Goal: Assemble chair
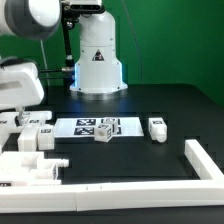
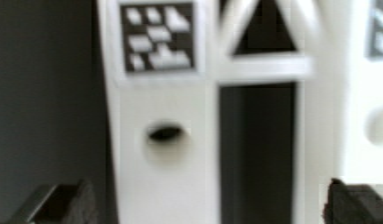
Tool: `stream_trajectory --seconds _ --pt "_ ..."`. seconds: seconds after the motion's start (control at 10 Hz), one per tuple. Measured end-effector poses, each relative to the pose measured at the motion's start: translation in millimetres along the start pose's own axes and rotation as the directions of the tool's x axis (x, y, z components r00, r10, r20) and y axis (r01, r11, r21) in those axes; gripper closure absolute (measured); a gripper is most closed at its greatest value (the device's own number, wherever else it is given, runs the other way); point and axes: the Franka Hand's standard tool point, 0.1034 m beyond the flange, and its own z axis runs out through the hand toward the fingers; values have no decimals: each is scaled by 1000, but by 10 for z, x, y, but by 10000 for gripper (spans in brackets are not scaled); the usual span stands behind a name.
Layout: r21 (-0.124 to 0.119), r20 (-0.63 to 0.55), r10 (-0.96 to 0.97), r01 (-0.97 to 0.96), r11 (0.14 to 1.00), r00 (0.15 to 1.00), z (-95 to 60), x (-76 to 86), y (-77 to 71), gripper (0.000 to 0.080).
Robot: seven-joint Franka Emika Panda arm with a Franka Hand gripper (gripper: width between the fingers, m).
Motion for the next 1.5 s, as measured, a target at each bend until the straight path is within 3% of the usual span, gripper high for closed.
stream_trajectory --seconds 0.2,0.4,0.5,0.6,1.0,1.2,1.3,1.5 --pt "5 -3 48 -48 999 999 -104 215 -174 151" --pt "-5 18 170 -170 986 985 -34 322 -553 150" --pt "-11 15 225 -225 974 974 -83 560 -582 150" --pt "-25 -19 190 -191 981 982 -69 643 -556 150" --pt "-24 -10 194 -194 981 981 -50 614 -570 150" --pt "-31 -35 360 -361 932 932 -168 843 -725 150" --pt "-29 -45 446 -448 894 894 -168 895 -770 150" --pt "6 -34 582 -582 813 812 -143 936 -767 150"
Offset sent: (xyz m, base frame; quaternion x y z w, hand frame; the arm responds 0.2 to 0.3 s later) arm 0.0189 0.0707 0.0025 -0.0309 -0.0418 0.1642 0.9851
